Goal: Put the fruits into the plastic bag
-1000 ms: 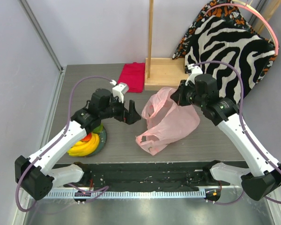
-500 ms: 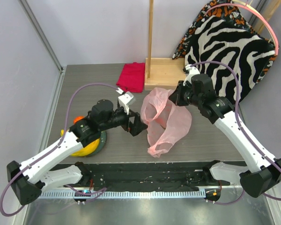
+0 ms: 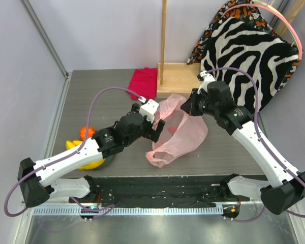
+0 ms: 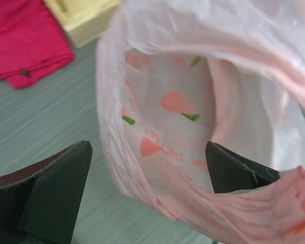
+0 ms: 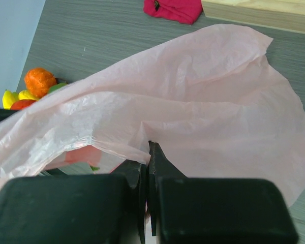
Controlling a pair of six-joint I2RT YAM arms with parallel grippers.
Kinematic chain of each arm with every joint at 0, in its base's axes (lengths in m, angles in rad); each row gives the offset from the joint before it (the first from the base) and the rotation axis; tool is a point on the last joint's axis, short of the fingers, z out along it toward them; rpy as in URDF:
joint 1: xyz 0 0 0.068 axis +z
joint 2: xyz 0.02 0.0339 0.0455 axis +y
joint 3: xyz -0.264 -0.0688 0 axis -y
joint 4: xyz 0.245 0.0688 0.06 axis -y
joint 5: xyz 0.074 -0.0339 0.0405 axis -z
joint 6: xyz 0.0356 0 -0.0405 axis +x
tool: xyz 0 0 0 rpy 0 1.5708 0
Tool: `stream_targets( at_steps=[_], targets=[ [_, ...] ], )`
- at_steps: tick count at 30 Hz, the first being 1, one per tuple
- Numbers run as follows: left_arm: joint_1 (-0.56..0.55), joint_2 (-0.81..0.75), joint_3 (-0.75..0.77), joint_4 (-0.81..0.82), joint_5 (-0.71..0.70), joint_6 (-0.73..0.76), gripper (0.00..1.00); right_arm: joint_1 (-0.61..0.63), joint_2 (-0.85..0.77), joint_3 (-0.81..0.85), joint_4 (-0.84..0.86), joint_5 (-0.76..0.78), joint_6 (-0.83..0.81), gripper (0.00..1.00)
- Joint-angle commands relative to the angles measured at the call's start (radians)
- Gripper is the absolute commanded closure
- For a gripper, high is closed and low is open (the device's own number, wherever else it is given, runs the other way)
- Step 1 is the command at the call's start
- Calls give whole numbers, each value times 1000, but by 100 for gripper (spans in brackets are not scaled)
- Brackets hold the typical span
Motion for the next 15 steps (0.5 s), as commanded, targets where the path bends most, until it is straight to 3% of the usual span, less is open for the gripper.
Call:
stream_targets(
  at_steps=[1, 5, 8, 9, 11, 12, 15],
  targets=[
    [0, -12, 34, 88, -213, 26, 0, -2, -41, -8, 34, -31, -9, 99],
    [0, -16, 27, 131, -204, 55, 0, -2, -49, -23, 34, -40, -13, 99],
    [1, -12, 24, 181, -159, 97, 14, -2, -53, -35, 34, -50, -12, 99],
    [1, -9, 26, 188, -147, 112, 28, -2, -53, -39, 36, -61, -10, 99],
    [1, 5, 35, 202, -145, 130, 40, -3, -60, -46, 36, -69, -7, 99],
    [1, 11, 40, 202, -159, 138, 56, -3, -64, -48, 37, -79, -9, 99],
    [29, 36, 75, 190, -156, 155, 83, -2, -73, -66, 46, -102, -7, 99]
  ],
)
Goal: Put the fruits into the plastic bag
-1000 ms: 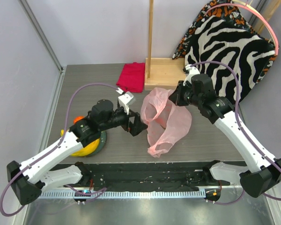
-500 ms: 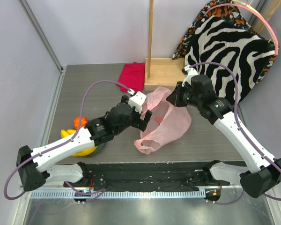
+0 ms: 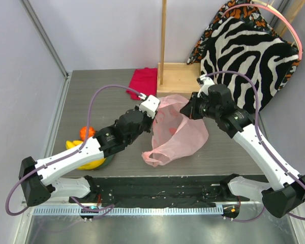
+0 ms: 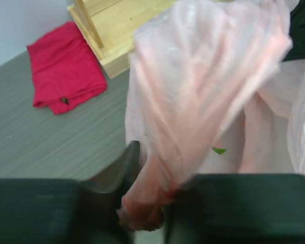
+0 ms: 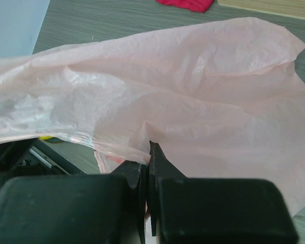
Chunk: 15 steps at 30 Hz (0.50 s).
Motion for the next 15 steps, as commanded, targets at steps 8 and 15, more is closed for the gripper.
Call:
stream_targets(
  at_steps=[8, 15],
  targets=[
    [263, 153, 138, 77, 244, -23, 92, 3, -37, -113, 167, -152, 71, 99],
    [307, 168, 149, 42, 405, -55, 5, 8, 8, -141, 253, -66, 150, 99]
  ],
)
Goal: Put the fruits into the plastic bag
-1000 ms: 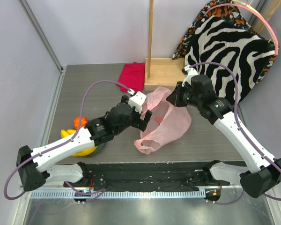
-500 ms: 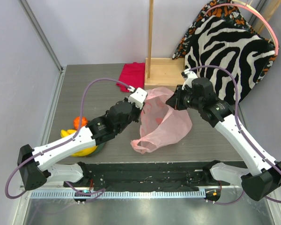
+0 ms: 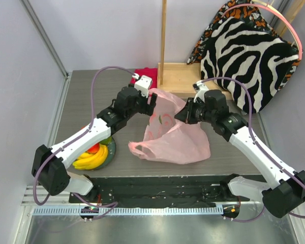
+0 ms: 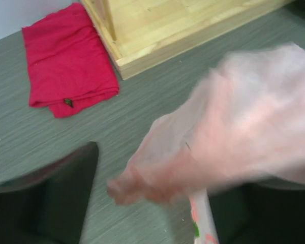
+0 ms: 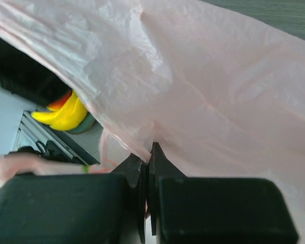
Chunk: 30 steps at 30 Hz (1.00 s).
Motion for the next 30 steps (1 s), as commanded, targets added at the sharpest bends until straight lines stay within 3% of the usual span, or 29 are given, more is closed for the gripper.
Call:
stream_targets(
  at_steps=[1, 2, 5, 10, 18, 24, 26, 30],
  targets=[
    [8, -59, -2, 21, 141, -15, 0, 2, 30, -2, 134, 73, 71, 99],
    [7, -84, -19, 21, 241, 5, 0, 2, 39, 1, 144, 98, 75, 99],
    [8, -180, -74, -63, 352, 7, 0, 2, 79, 21, 146, 191, 74, 99],
    [10, -364, -162, -209, 305, -54, 0, -1, 124, 61, 149, 260, 66, 99],
    [51, -573, -282, -505, -131, -316, 0, -13, 135, 64, 175, 253, 63, 99],
    [100, -636, -237, -825, -495, -560, 0, -15, 129, 47, 195, 227, 63, 99],
    [121, -656, -222, -878, -554, -587, 0, -16, 122, 41, 198, 222, 63, 99],
    [200, -696, -229, -905, -542, -617, 0, -19, 109, 32, 204, 213, 65, 99]
  ],
)
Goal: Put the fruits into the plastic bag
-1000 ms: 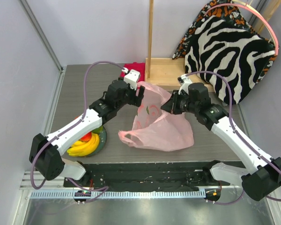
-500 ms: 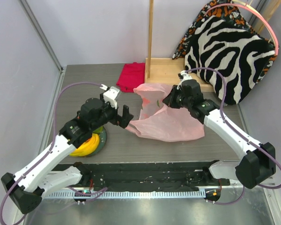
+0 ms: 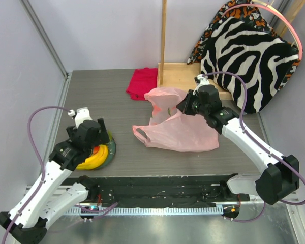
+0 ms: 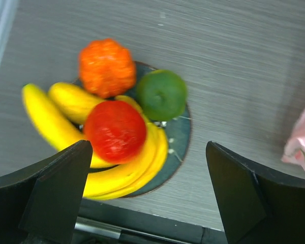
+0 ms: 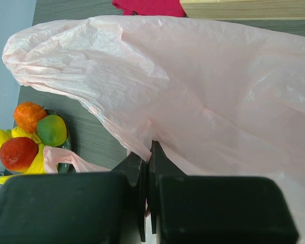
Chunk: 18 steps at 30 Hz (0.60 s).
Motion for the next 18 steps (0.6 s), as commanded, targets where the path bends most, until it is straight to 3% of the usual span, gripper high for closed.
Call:
stream_targets(
  at_steps=[1, 6, 10, 18],
  targets=[
    [75, -43, 25, -84, -97, -84, 0, -5, -42, 5, 66, -14, 7, 99],
    [194, 25, 21, -39, 12, -44, 0, -8, -49, -3, 72, -29, 10, 99],
    [315, 52, 2, 17, 182, 2, 0, -14, -68, -14, 72, -29, 10, 99],
    [459, 65, -77, 103, 278, 14, 0, -23, -88, -15, 72, -36, 13, 99]
  ],
)
